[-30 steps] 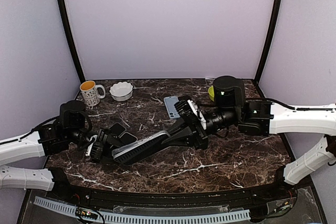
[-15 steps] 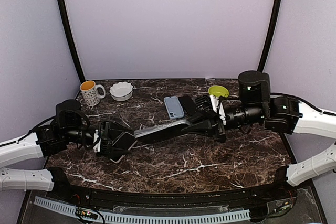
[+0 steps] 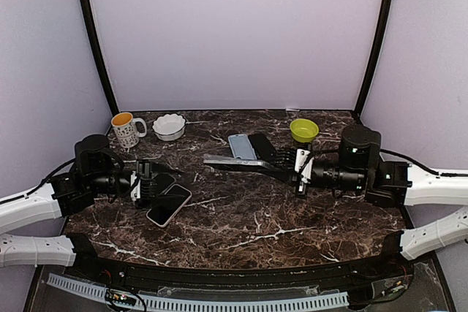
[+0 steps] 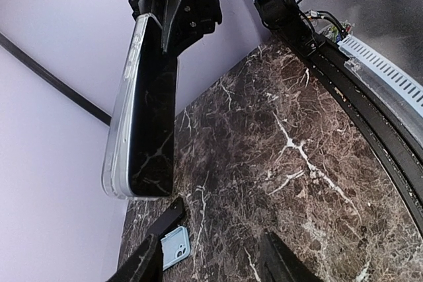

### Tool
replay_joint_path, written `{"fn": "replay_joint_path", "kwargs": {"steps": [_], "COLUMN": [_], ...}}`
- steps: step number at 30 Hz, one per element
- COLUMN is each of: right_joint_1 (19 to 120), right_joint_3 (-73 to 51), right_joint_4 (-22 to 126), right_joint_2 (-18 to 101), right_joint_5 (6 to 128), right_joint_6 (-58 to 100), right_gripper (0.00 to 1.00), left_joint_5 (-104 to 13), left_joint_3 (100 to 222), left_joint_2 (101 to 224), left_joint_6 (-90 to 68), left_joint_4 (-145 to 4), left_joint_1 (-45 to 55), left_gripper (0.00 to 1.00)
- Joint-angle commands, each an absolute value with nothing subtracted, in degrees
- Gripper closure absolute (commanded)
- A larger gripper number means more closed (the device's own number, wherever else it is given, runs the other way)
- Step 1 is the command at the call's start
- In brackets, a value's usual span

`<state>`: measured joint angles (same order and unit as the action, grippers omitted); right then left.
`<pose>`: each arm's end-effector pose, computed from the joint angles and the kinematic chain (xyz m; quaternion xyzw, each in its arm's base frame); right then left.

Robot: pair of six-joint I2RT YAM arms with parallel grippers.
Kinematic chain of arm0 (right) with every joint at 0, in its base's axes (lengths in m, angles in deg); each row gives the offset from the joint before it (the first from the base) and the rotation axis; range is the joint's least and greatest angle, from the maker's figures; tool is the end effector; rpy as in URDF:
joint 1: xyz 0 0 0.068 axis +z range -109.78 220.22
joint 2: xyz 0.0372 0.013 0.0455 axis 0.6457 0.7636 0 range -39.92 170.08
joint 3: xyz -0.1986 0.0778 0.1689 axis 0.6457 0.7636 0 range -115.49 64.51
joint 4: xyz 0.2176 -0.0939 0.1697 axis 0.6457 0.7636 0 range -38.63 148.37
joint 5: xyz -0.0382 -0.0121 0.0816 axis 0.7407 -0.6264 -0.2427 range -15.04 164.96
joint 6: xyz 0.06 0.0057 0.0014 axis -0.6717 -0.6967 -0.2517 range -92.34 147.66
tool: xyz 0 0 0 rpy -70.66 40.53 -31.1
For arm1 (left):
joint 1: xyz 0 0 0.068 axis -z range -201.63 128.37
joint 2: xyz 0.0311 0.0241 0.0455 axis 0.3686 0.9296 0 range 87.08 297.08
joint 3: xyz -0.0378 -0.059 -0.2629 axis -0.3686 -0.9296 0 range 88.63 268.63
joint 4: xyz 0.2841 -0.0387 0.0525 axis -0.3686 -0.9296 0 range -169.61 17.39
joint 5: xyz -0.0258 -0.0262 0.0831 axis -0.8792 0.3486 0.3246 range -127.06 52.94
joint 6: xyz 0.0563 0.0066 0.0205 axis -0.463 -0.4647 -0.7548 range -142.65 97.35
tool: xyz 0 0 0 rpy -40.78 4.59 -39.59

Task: Take the phone out of the phone case
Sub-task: Pass from the right arm to the left

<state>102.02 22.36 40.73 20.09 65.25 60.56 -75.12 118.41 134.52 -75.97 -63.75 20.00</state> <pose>0.1291 0.2568 0.2988 -0.5878 0.4653 0.2259 0.6221 0.1549 -0.1745 0.2639 0.6724 0.3288 -0.1837 0.6372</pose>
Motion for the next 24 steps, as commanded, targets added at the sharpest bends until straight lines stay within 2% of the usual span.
{"fn": "replay_joint_path", "kwargs": {"steps": [1,8,24], "right_joint_1": [101.7,101.8,102.6], "right_joint_3": [23.2,24.3,22.9], "right_joint_4": [23.4,18.1,22.4], "right_joint_2": [20.3,22.2,23.8], "right_joint_5": [63.8,60.9,58.5], "right_joint_6": [64.3,66.4,70.1], "right_gripper": [1.0,1.0,1.0], "left_joint_5": [-79.1,-80.7,-79.6], "left_joint_3": [117.6,117.7,116.5], "left_joint_2": [134.6,134.3,133.3], "left_joint_6": [-72.0,-70.5,-67.5], "left_joint_4": [-59.4,-58.1,-52.4], "left_joint_1": [19.7,19.8,19.8], "left_gripper": [0.48,0.5,0.52]}}
